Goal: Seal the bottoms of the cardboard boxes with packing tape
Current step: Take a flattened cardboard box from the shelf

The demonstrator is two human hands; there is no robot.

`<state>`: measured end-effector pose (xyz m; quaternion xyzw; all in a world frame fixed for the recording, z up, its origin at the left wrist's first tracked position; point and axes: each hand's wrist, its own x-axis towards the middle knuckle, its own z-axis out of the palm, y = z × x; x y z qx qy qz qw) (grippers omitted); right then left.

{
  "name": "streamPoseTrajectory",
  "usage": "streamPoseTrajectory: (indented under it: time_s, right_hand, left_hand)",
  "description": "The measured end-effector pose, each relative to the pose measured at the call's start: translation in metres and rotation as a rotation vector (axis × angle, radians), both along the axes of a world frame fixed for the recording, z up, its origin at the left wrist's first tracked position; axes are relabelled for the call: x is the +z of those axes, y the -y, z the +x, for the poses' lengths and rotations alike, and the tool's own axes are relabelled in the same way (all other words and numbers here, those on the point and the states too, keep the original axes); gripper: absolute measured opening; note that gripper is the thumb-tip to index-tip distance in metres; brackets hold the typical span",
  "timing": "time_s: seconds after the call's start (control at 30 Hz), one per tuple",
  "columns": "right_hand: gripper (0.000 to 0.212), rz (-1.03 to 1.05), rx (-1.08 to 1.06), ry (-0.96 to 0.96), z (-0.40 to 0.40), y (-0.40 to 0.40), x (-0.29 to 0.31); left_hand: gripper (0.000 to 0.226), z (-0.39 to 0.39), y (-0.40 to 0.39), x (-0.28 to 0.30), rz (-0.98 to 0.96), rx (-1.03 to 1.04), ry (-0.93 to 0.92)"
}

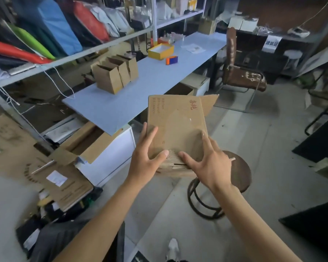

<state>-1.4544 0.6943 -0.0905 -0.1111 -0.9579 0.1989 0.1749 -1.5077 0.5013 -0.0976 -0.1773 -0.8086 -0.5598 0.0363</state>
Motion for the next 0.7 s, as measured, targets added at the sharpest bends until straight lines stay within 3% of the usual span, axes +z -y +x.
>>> streamPoseTrajectory:
  time_s: [0.27, 0.7]
  right_hand:
    - [0.102, 0.011, 0.148, 0.009, -0.193, -0.042, 0.002]
    - [0.098, -0.046, 0.121, -0.008, -0.482, -0.106, -0.003]
  left_hand:
    - [0.073, -0.166, -0.037, -0.008, 0.013, 0.132, 0.021]
    - [0.072, -0.464, -0.105, -0.014, -0.006, 0.121, 0.012]
